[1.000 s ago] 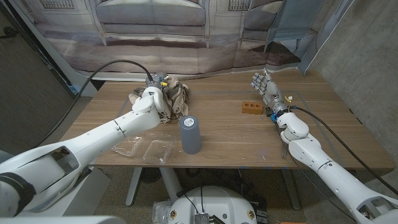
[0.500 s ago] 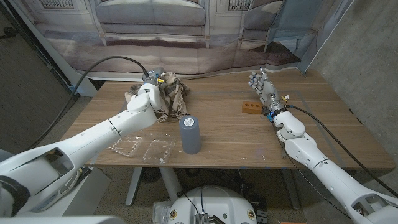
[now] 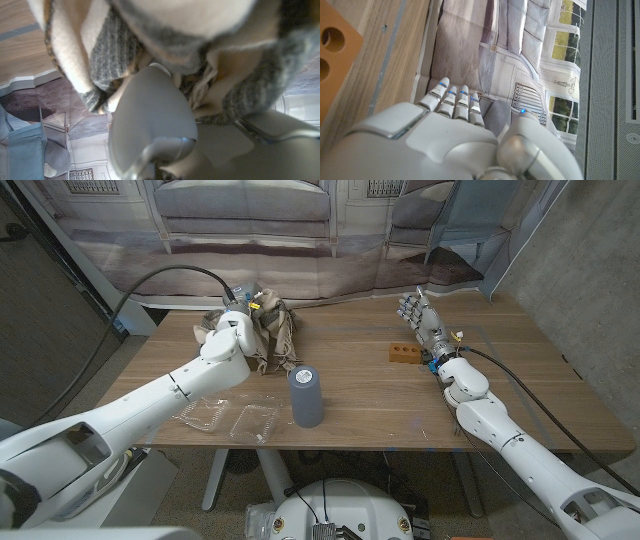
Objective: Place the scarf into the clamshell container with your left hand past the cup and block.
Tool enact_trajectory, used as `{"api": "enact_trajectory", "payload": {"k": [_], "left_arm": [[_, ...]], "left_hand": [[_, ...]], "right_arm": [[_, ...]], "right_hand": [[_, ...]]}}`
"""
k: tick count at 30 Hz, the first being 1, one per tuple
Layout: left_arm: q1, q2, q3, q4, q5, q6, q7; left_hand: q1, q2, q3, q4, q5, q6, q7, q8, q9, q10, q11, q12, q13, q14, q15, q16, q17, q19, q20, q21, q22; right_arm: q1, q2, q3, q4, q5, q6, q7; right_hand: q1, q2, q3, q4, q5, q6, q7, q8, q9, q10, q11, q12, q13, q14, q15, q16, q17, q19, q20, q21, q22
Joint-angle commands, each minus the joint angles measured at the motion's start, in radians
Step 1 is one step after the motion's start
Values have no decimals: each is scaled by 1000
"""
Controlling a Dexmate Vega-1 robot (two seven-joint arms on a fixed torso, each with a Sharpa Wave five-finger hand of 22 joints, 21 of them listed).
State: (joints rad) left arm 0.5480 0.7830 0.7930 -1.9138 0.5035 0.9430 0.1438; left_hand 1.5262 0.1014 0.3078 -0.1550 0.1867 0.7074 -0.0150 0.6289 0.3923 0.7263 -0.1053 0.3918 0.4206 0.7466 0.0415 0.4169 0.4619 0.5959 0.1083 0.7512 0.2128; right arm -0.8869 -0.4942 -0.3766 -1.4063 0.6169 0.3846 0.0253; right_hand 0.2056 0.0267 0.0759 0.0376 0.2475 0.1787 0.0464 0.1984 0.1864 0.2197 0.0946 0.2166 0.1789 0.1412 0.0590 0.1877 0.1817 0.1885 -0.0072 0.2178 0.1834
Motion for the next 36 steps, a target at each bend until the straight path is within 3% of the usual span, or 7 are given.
{"api": "enact_trajectory", "payload": {"k": [1,13,16,18,21,26,36], "left_arm": [[26,26,-41,-52,-5,-2,-4],[90,71,-99,-113,-26,-34,13],[51,77,-18,-110,90,49,-3],[107,93,-126,-135,-38,-46,-9],[113,116,-114,-152,-7,-45,-7],[186,154,-183,-185,-45,-122,43],[245,192,-240,-225,-52,-133,49]], "left_hand": [[57,40,38,-9,15,56,39,7,4,11,-3,0,7,130,-221,-1,52,154,-205,12,2],[63,36,49,-7,22,56,37,9,9,15,-4,-3,16,132,-222,-5,57,147,-205,30,0],[62,35,51,-4,23,58,37,9,8,17,-5,-4,19,134,-223,-6,58,145,-206,35,-1],[61,33,53,-4,25,58,37,10,9,22,-13,-3,22,135,-222,-7,60,143,-206,41,-2],[60,32,55,-2,26,59,38,10,10,26,-12,-3,25,137,-223,-7,61,142,-205,46,-3],[57,29,59,0,27,61,36,11,10,33,-15,-4,30,139,-222,-9,64,140,-206,55,-5],[52,24,65,3,29,64,33,15,15,39,-15,-7,40,139,-223,-12,70,131,-205,72,-9]], "right_arm": [[9,6,-4,12,6,3,11],[2,0,-5,-10,-4,-5,-3],[0,-3,-5,-17,-5,-10,-7],[-2,-5,-5,-22,-6,-13,-12],[-6,-7,-3,-27,-6,-14,-14],[-10,-14,-3,-40,-11,-23,-20],[2,-16,-7,-44,-13,-34,-17]], "right_hand": [[0,7,-1,-1,-2,10,2,-1,3,7,-2,-4,6,5,-1,0,3,13,1,-1,4],[0,8,-2,-1,-2,11,3,-1,3,7,-1,-5,6,6,-2,0,3,13,0,-2,4],[0,9,-3,-1,-2,11,4,-1,3,7,-2,-5,6,6,0,0,3,13,0,-2,4],[0,9,-3,-1,-2,11,4,-1,3,6,-2,-5,6,5,-1,0,3,13,0,-3,4],[-1,9,-3,-1,-2,10,3,-1,3,7,-1,-5,6,5,-2,0,3,12,0,-3,4],[-1,9,-4,-1,-3,11,3,-1,3,6,-1,-5,6,5,-2,0,3,13,0,-3,4],[-1,10,-5,-2,-3,11,3,-1,3,6,-1,-5,6,6,-1,0,3,13,-1,-4,4]]}}
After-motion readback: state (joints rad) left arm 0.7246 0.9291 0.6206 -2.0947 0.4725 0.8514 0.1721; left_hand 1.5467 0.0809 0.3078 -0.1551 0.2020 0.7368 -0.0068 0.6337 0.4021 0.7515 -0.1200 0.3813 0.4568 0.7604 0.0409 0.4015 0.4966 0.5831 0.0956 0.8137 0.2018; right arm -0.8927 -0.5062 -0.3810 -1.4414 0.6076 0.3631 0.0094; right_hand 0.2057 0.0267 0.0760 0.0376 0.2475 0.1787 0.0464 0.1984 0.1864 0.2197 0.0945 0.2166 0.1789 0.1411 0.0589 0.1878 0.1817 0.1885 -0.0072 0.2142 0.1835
